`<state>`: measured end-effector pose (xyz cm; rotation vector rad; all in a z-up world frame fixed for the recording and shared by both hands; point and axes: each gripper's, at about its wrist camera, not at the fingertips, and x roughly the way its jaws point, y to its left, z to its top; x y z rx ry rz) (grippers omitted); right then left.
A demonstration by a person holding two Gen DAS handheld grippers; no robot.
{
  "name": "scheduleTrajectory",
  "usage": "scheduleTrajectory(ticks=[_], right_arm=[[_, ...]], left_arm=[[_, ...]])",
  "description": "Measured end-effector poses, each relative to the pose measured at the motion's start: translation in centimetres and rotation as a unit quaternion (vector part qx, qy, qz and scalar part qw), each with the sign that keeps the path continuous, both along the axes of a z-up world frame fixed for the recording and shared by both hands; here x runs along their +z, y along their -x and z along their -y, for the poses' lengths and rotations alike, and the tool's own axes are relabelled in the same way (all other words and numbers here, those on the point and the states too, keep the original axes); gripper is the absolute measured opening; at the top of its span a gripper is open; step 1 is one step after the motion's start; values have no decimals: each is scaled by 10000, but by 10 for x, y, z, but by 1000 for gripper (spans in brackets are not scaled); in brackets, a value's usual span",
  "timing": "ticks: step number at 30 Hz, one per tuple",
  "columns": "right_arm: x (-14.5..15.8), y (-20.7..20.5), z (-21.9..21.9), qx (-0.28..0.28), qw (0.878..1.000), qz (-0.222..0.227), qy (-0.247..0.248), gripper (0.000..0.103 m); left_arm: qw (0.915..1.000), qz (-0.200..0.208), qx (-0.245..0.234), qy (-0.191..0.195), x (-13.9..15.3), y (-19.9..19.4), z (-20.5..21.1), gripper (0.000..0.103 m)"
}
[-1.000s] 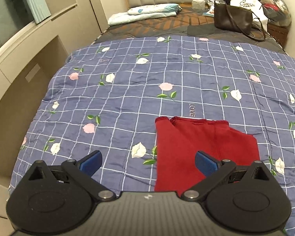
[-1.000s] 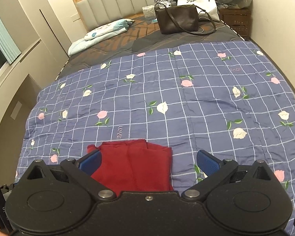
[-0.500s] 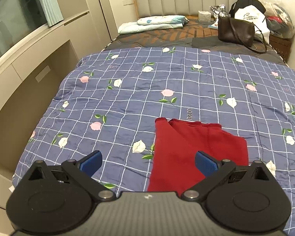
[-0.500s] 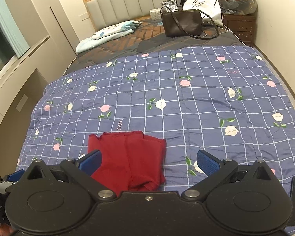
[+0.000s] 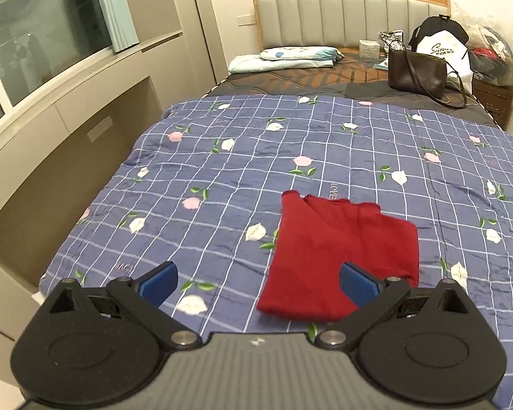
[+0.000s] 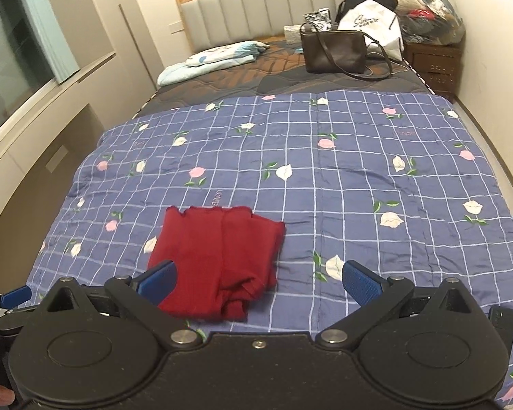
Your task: Fold small clothes
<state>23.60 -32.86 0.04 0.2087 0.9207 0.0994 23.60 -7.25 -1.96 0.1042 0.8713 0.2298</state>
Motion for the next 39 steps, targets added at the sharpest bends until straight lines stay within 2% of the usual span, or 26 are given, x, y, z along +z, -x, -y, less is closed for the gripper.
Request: scheduleTrajectory(ticks=[8,20,30,39], right_arm=[[3,35,-6,287,9996,16,45,102],[-1,62,-35,429,9987,-40,264,102],[-5,75,-60,124,9985,-111,523,102],[-10,95,-96,-75,9970,-152,759,102]], left_arm=[[9997,50,227,-39,9,50,-4,103],[9992,-26,370,-122,14,82,-28,103],[10000,-54,13,-2,3,82,-50,103],[9993,-51,-353,-55,0,87,-79,103]])
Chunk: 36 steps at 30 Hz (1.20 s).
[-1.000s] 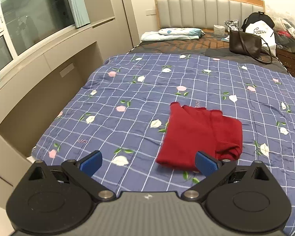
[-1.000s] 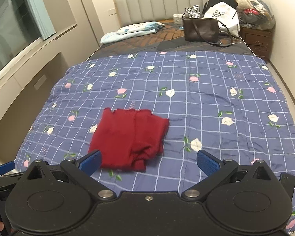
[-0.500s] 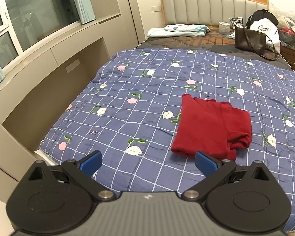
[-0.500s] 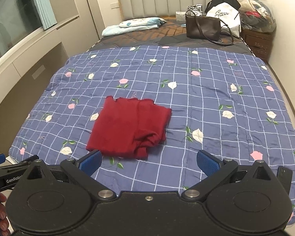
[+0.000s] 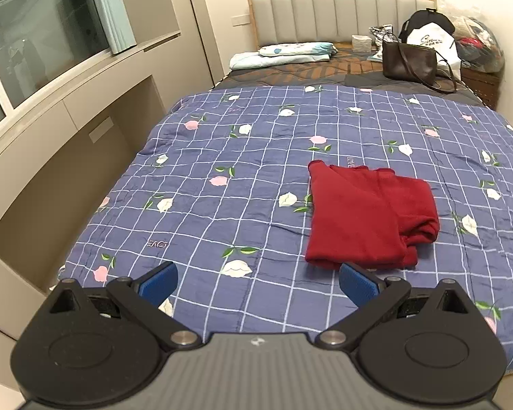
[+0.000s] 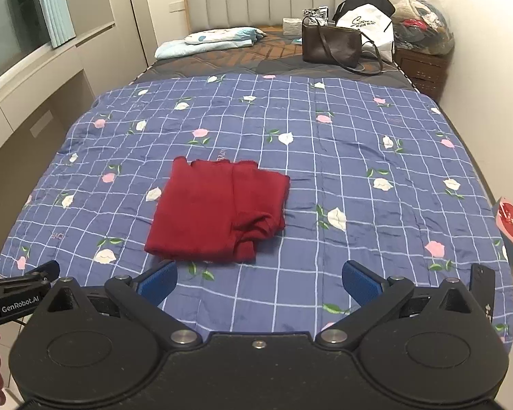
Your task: Fold small clothes
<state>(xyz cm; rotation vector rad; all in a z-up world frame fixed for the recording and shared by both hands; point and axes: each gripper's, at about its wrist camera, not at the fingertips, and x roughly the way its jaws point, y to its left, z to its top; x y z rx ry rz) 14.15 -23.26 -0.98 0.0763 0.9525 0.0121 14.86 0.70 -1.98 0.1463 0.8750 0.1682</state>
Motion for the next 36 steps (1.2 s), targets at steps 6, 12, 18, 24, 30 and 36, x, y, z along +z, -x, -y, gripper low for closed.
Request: scheduleTrajectory(ticks=[6,12,18,24,30,36], right_arm=[[-5,13,-20,-100,9999,-65,24,102],[-10,24,-30,-164,9998,-83,48,102],[-14,34,-32,-133,9999,-7,90,102],[-18,40,-32,-129,9998,-36,145,102],[-20,45,-31,-101,9997,-94,177,102],[-21,49,-30,-127,9997,-114,175,102]], left_arm=[[9999,-63,-126,42,-5,7,-19,103],[9994,-87,-269,187,-9,13,-30,103],[9985,-161,-441,281,-13,17,-31,103],[9978,-125,-622,168,-13,22,-26,103],[9978,-161,-612,192,-14,25,-25,103],[9977,-179,-611,218,-14,27,-26,103]])
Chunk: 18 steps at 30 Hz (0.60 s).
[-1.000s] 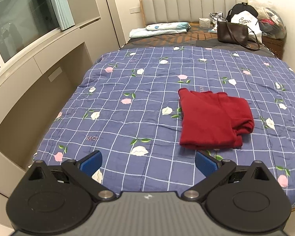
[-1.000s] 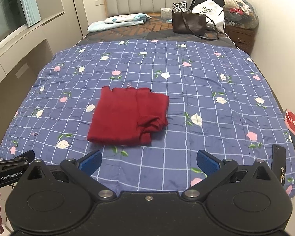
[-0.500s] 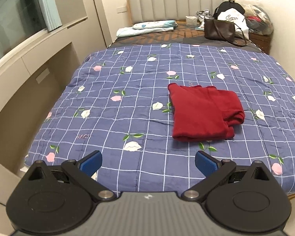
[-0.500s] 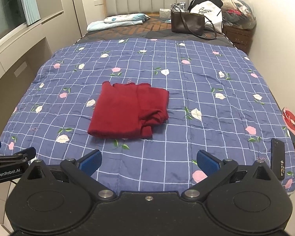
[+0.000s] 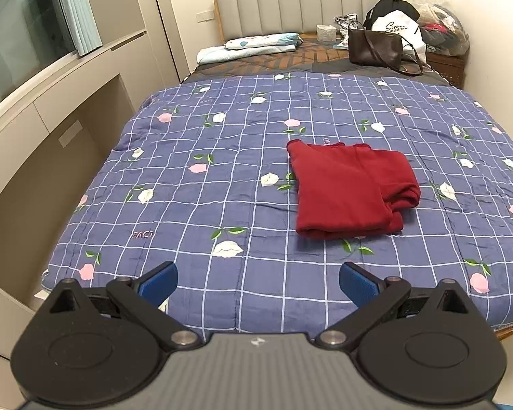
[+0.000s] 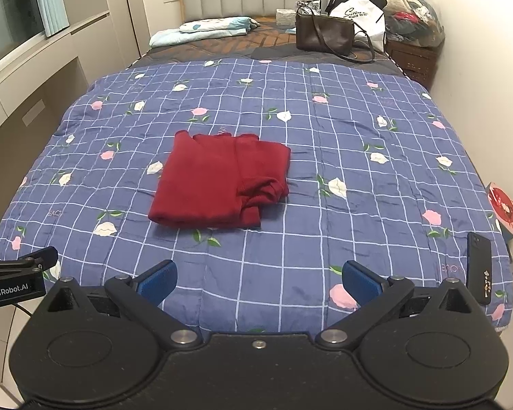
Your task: Fold small clothes
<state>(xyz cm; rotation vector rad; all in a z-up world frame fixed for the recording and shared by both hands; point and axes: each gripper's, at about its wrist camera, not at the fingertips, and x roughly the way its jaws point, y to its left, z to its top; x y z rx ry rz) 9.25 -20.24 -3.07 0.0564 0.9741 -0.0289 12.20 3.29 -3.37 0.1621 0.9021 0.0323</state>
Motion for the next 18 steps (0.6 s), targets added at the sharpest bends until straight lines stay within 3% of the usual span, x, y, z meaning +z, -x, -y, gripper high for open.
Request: scheduleTrajectory(ticks=[18], right_arm=[[1,3,0,-8,10000,7,0,102]], left_arm=[[10000,7,-37,-10,0,4,2,103]])
